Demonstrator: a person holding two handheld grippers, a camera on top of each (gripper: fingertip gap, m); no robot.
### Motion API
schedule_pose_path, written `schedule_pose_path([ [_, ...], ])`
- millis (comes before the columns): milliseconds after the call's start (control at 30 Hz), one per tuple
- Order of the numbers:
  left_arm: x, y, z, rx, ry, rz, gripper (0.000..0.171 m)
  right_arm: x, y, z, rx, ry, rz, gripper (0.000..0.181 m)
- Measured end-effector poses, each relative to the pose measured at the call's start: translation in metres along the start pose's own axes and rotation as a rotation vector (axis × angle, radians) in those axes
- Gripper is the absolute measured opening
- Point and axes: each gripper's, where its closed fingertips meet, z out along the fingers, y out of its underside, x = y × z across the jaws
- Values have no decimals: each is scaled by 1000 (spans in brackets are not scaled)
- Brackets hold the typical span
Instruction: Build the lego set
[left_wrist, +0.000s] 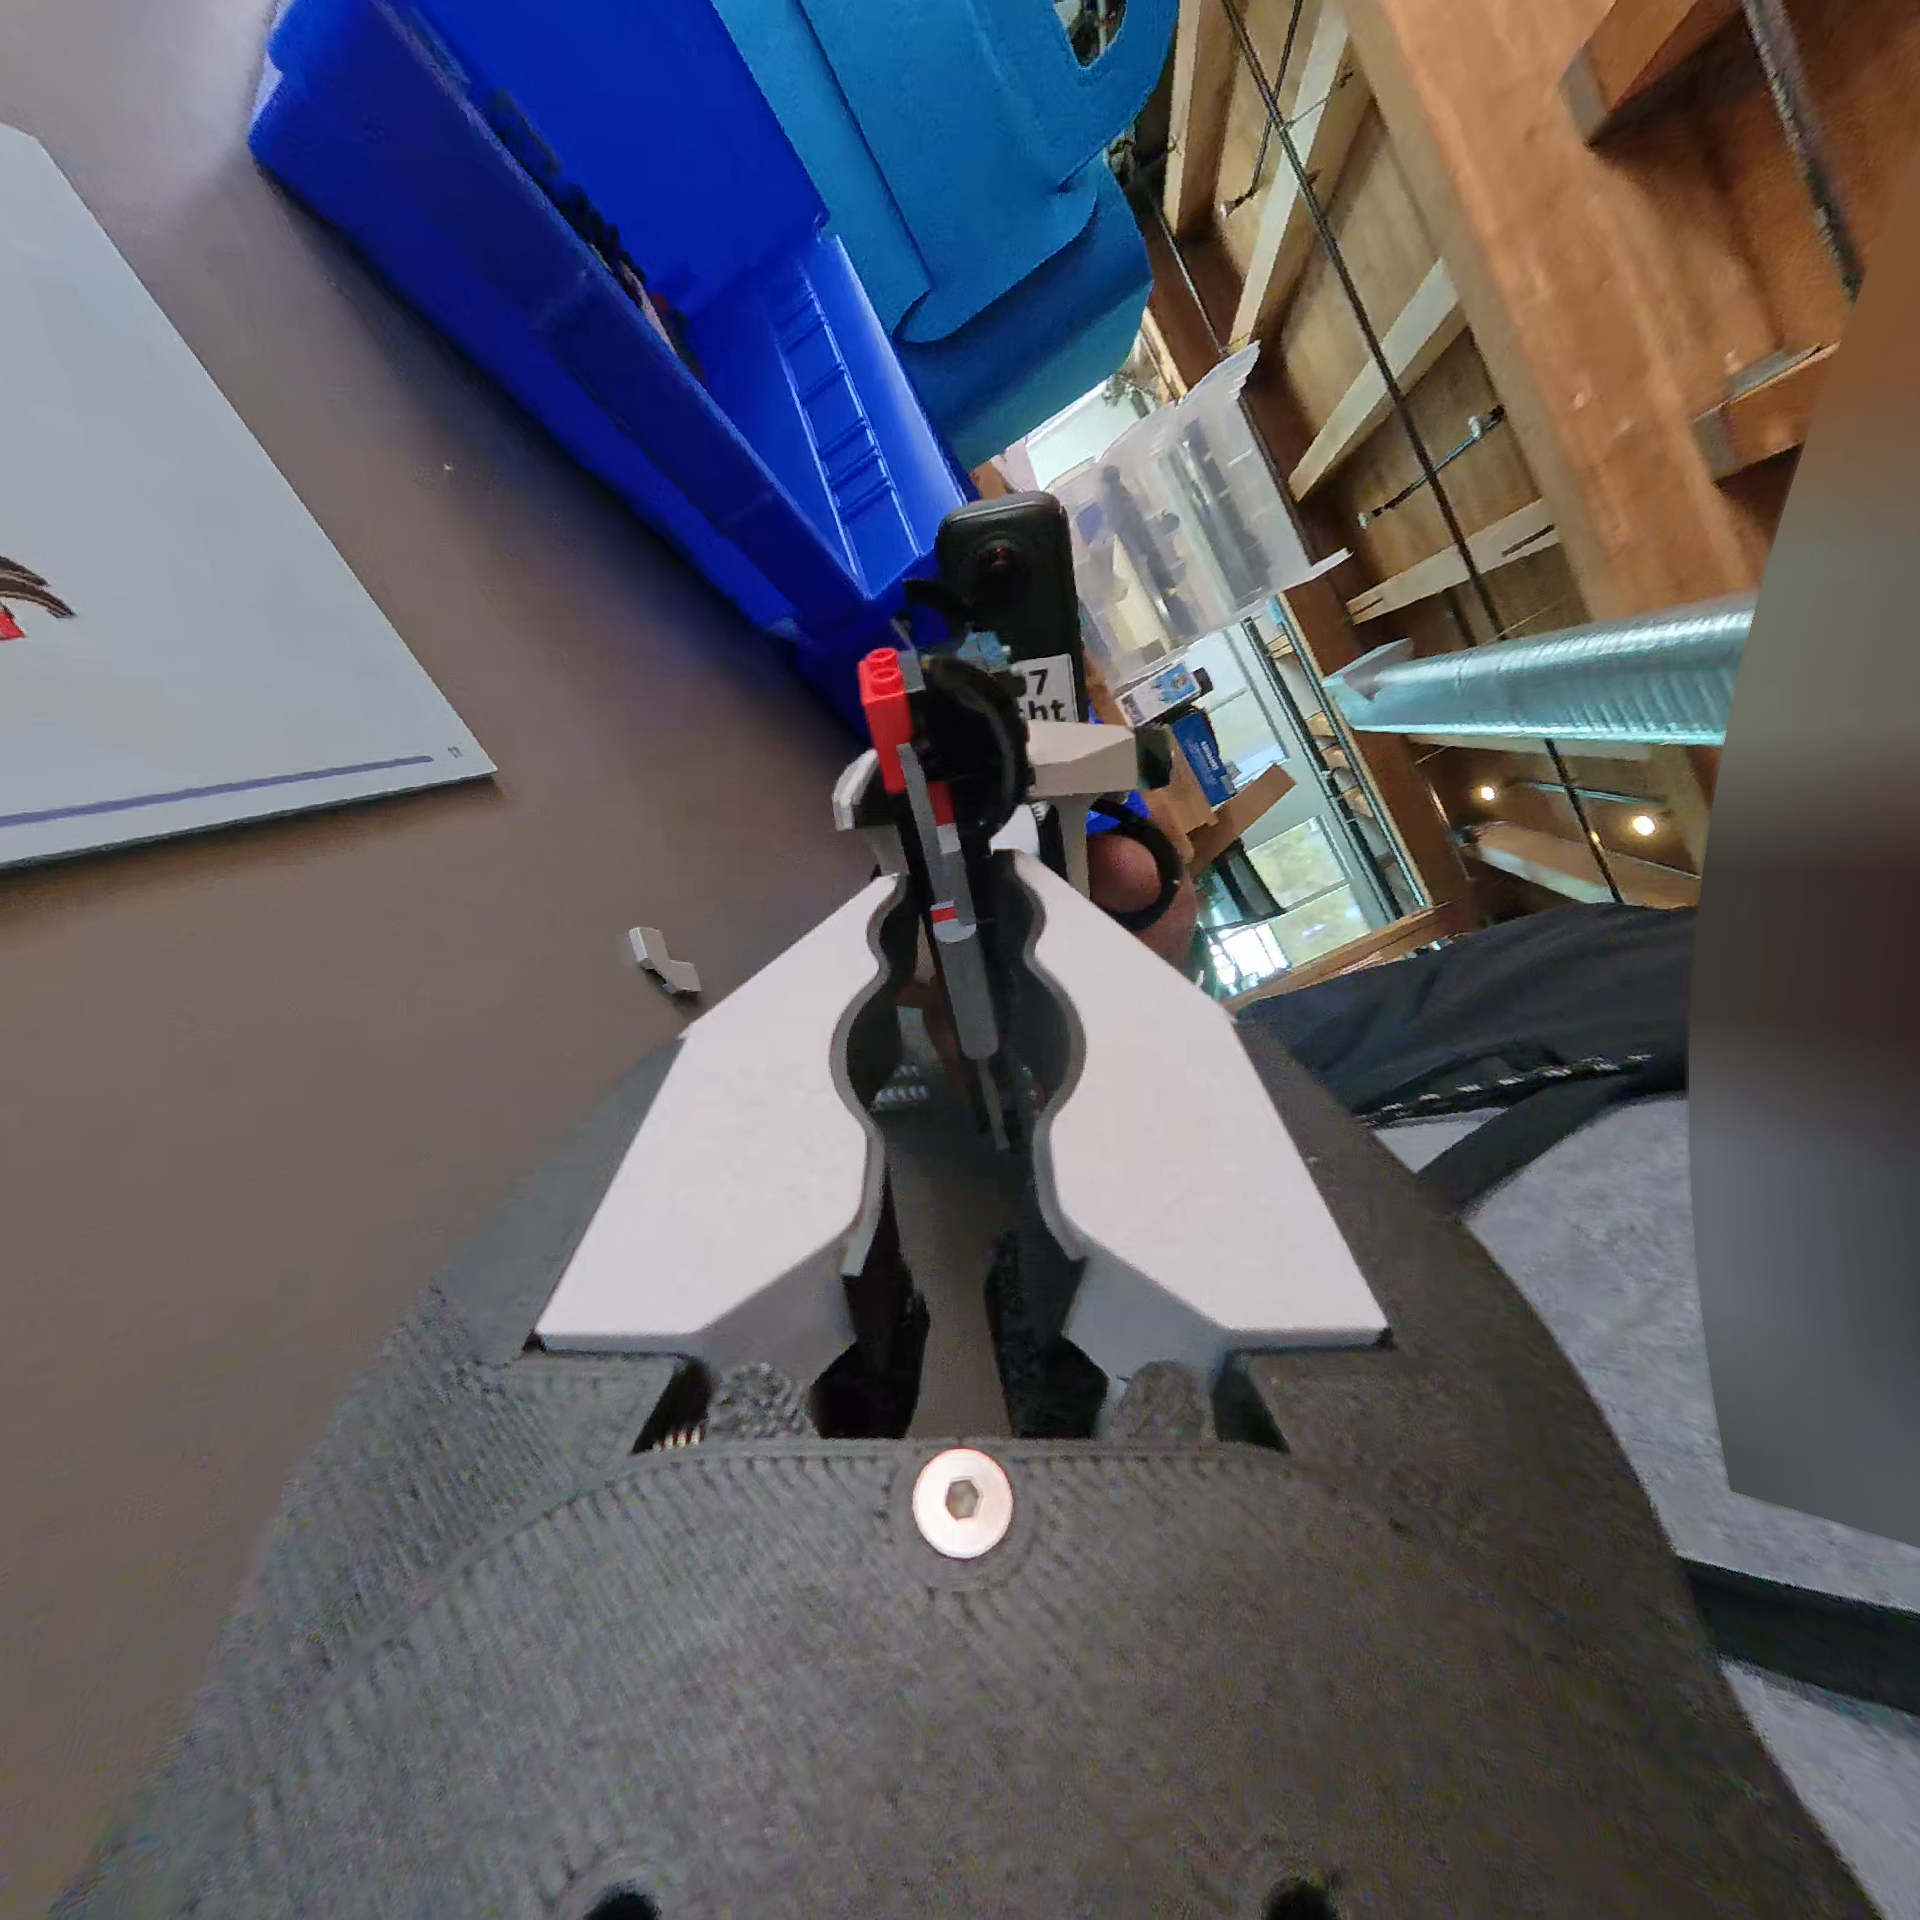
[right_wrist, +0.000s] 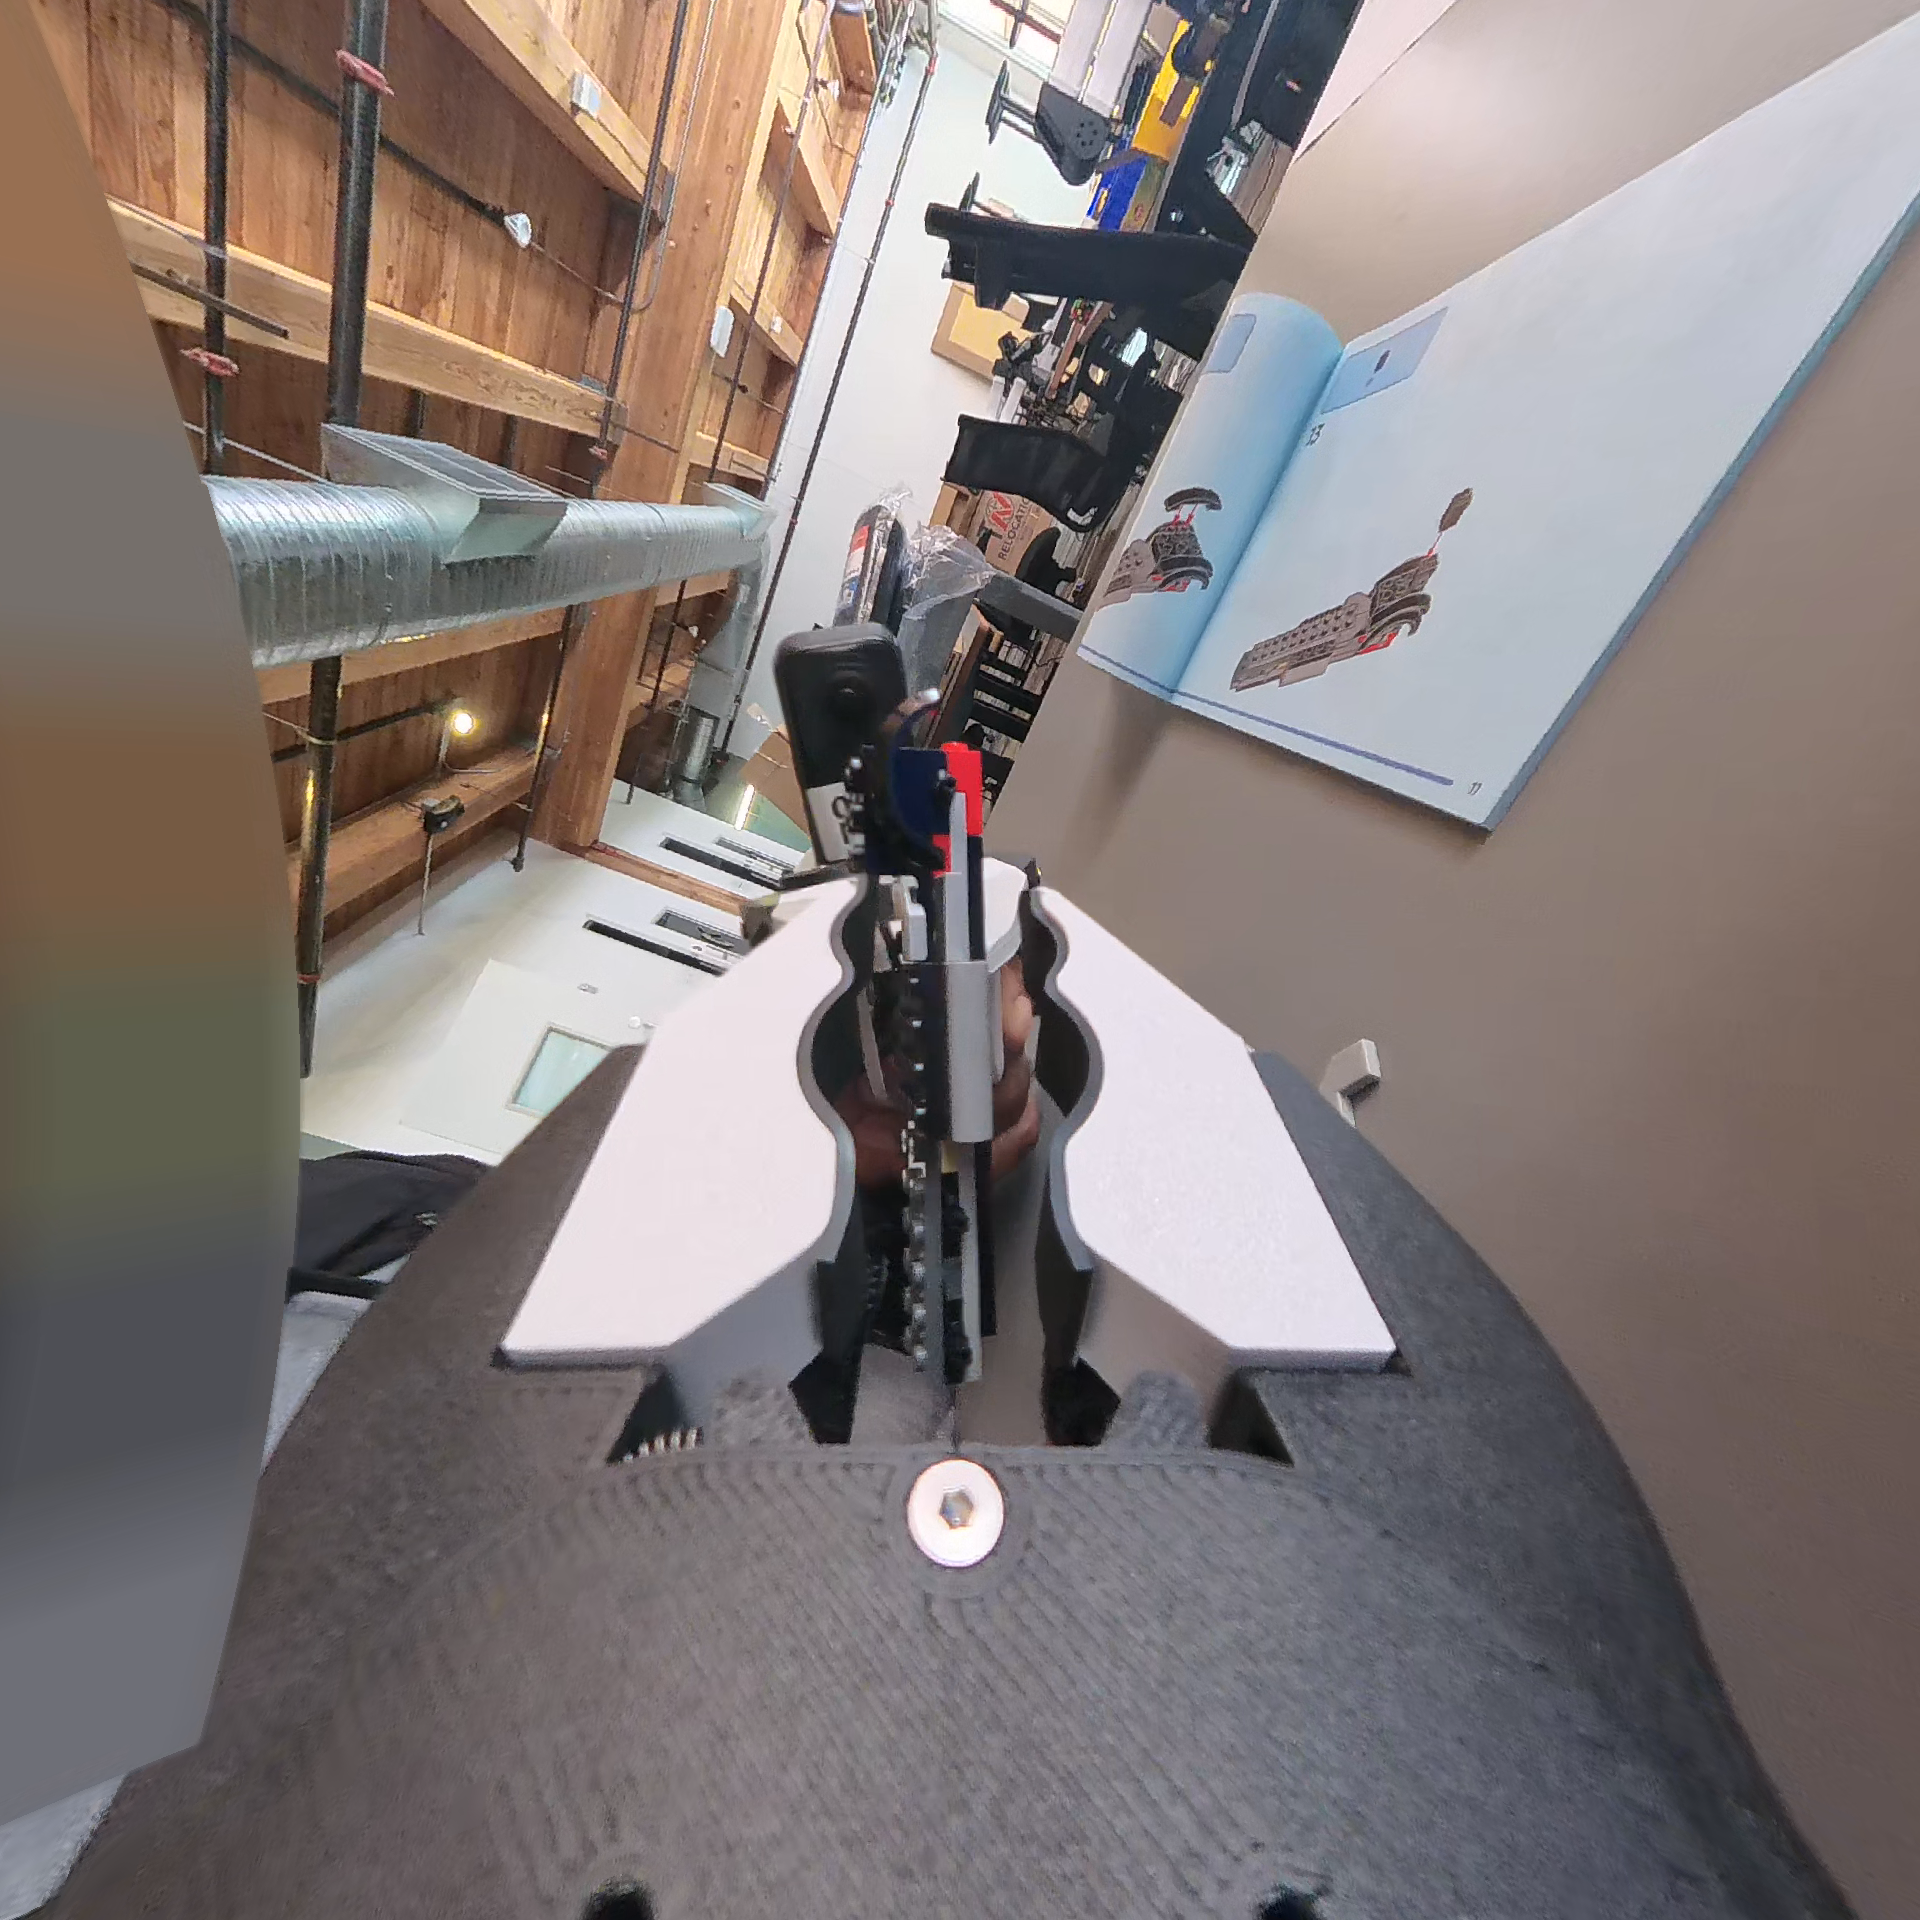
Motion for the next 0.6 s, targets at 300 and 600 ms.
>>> schedule_pose_path([
  [300,-2,2,2,-16,-54,65,15,1,3,4,13,1,-36,18],
  [600,-4,3,4,-16,-66,71,15,4,4,4,26,43,-81,18],
])
